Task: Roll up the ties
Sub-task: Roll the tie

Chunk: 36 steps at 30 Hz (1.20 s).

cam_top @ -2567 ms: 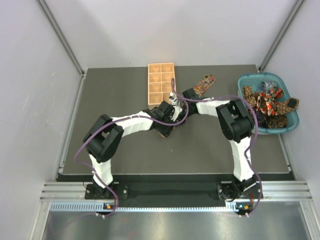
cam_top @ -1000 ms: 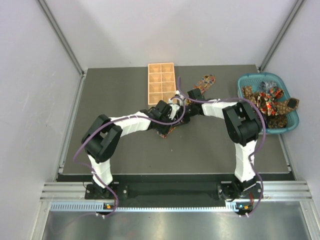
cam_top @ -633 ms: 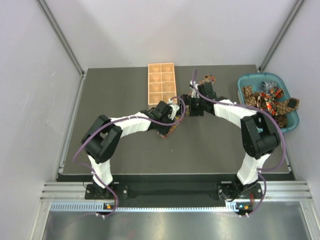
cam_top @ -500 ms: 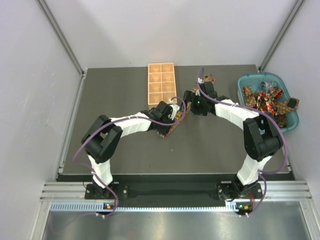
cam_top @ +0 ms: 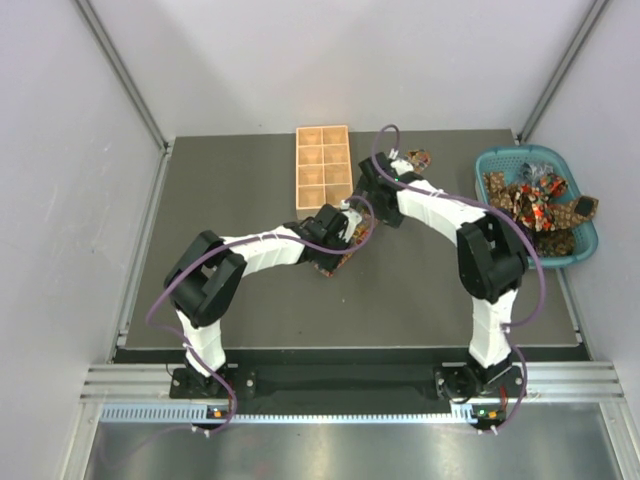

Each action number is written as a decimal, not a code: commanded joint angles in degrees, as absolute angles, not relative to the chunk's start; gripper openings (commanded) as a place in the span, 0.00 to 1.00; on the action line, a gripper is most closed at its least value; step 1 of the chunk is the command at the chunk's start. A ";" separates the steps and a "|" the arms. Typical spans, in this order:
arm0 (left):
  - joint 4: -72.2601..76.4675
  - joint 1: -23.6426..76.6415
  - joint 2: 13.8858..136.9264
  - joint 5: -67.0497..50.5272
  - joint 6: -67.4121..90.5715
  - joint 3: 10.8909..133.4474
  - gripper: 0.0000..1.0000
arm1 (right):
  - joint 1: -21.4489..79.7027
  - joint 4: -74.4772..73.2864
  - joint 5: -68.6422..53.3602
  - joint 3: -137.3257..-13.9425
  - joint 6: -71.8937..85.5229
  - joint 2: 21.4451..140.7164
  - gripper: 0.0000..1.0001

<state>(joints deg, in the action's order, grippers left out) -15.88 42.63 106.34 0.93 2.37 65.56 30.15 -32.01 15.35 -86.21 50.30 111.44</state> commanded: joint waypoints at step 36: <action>-22.67 46.49 111.88 -6.59 1.76 65.30 0.34 | 33.58 -38.06 17.58 -93.26 62.58 125.86 0.59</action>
<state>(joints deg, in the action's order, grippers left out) -17.52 43.03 107.09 1.37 2.98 66.78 33.82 -38.50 19.00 -93.89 63.26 122.78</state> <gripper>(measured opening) 0.407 0.588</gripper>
